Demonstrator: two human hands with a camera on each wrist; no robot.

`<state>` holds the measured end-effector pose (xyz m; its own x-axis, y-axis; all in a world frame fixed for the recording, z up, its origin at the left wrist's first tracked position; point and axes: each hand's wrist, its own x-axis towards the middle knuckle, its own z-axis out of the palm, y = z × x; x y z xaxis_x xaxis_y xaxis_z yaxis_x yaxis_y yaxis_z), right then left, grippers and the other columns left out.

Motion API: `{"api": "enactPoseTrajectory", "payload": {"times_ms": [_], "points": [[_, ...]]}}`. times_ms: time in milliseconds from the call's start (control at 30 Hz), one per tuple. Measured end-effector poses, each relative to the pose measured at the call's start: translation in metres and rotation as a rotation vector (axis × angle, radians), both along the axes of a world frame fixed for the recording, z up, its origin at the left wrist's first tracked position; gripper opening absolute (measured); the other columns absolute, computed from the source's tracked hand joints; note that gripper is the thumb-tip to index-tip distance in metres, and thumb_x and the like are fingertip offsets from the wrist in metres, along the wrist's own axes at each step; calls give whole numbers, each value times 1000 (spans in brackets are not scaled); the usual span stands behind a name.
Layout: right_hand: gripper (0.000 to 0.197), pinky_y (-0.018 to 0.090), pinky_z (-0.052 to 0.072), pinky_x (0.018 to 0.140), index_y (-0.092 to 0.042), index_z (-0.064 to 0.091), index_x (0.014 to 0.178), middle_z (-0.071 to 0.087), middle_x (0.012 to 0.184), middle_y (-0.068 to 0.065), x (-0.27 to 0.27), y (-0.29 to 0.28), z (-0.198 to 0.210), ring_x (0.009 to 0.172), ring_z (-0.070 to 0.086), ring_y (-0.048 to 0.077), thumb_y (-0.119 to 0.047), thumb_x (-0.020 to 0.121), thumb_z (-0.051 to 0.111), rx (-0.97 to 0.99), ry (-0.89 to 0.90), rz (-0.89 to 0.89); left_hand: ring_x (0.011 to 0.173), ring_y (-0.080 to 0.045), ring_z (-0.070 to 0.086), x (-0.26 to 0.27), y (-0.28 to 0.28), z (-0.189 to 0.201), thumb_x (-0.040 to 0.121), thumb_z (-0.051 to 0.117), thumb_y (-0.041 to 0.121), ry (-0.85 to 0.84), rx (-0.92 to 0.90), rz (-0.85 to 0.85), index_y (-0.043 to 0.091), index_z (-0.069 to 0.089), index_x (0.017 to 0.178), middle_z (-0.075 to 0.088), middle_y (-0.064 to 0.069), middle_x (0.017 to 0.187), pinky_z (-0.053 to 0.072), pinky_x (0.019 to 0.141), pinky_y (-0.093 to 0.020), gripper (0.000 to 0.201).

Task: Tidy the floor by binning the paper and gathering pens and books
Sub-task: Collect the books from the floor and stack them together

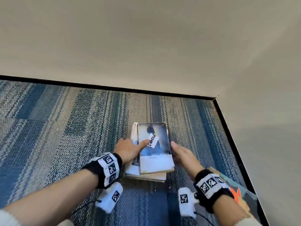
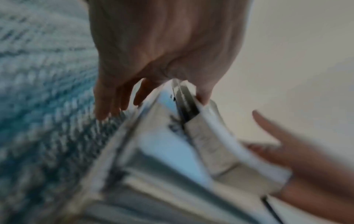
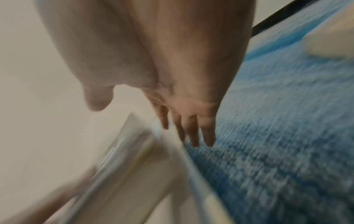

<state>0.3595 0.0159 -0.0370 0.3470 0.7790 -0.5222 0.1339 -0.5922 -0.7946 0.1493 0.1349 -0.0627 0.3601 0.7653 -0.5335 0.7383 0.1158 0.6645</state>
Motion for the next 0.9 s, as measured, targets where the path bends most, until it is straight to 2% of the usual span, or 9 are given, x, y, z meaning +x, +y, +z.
{"api": "enactPoseTrajectory", "payload": {"times_ms": [67,167,267,333,433,533,667,800,900], "points": [[68,38,37,110,-14,59,127,60,129,0,32,-25,3,121,55,17,-54,73,72,-44,-305,-109,100,-28,64,-1,2,-2,46,19,106,43,55,-85,17,64,115,68,-8,112,51,91,-39,121],[87,49,41,102,2,48,128,50,132,25,84,-92,-2,123,49,39,-50,67,81,-321,-718,-434,90,-26,65,-3,-2,1,69,36,92,-2,79,-84,15,66,104,70,-7,100,53,87,-38,89],[133,49,43,102,6,44,131,47,133,31,109,-159,-28,122,49,41,-81,35,72,-755,-610,-618,93,-26,64,2,-8,0,70,43,89,34,105,-15,16,67,103,69,-6,102,52,88,-38,83],[140,46,37,108,6,39,138,43,140,28,115,-181,-36,126,47,39,-87,37,67,-814,-529,-660,100,-25,61,6,-11,-4,48,37,103,84,141,3,23,67,102,68,-3,106,51,89,-37,101],[121,40,42,102,7,55,124,58,126,27,105,-179,-15,115,58,34,-77,40,77,-740,-316,-661,96,-22,61,9,-10,-6,31,37,107,113,121,-15,27,67,91,67,-3,104,52,87,-35,105],[76,27,54,67,9,69,93,70,66,14,108,-172,-15,69,69,23,-57,57,79,-615,-73,-526,81,-22,67,8,-9,1,25,45,105,109,73,25,22,68,82,68,-6,97,57,78,-34,103],[97,42,53,90,2,65,110,71,93,13,137,-179,-53,89,69,25,-53,37,93,-437,-118,-743,75,-25,68,7,-11,7,25,54,100,74,31,48,11,68,77,70,-10,87,59,69,-35,104],[51,30,55,63,13,56,112,67,95,23,111,-114,11,63,65,21,-3,70,80,-73,-222,-692,73,-25,69,6,-8,14,42,71,83,42,-14,41,5,70,77,73,-10,78,60,66,-39,86],[61,32,53,79,-8,47,127,64,115,16,102,-89,52,90,64,24,14,75,69,252,-242,-413,78,-28,68,8,-9,19,42,74,80,37,-23,68,7,63,73,70,-13,87,54,63,-32,80]]}}
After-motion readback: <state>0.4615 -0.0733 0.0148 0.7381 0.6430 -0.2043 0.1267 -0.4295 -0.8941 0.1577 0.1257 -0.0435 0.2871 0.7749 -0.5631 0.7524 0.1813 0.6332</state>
